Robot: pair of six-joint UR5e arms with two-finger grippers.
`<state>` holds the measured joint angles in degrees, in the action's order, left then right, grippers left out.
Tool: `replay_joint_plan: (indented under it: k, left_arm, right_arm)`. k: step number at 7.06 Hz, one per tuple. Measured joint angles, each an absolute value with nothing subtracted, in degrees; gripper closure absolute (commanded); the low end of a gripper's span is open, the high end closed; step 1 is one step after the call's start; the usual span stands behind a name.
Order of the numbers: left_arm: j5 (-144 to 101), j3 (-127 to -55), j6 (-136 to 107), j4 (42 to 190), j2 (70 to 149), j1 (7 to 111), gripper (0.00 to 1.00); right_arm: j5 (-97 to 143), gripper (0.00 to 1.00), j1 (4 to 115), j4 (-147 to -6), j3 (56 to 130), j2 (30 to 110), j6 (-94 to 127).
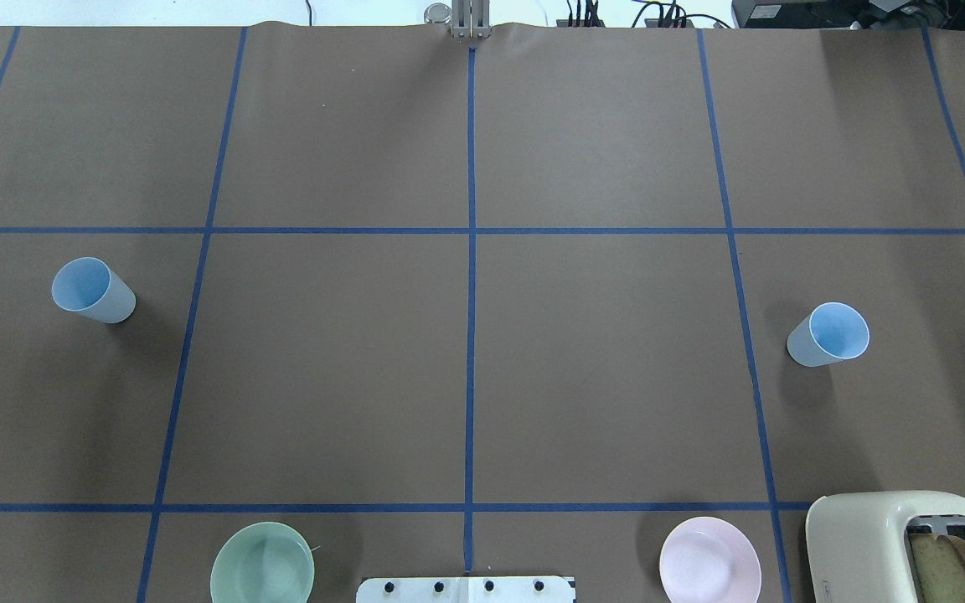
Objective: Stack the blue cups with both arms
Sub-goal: 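Move both grippers in from the table edges toward the light blue cups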
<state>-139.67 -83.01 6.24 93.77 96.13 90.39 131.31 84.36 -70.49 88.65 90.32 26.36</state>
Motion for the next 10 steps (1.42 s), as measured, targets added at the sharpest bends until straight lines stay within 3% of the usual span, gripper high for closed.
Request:
replay_joint_plan:
  k: [3, 5, 7, 10]
  left_arm:
    - [-139.84, -84.88, 5.76, 94.36, 95.73, 90.32, 0.00]
    - [-140.43, -89.82, 1.08, 94.50, 95.77, 89.11, 0.01]
    - [-140.27, -94.07, -6.18, 94.54, 96.74, 83.04, 0.02]
    - [-139.63, -94.94, -18.16, 96.17, 100.75, 72.93, 0.03]
  right_arm:
    - [131.17, 0.00, 84.17, -69.90, 89.55, 90.14, 26.37]
    - [130.65, 0.00, 82.20, -69.67, 94.03, 89.94, 26.54]
    - [131.63, 0.00, 80.61, -69.65, 98.12, 90.32, 27.13]
    - [137.67, 0.00, 79.40, -69.29, 101.33, 91.60, 27.48]
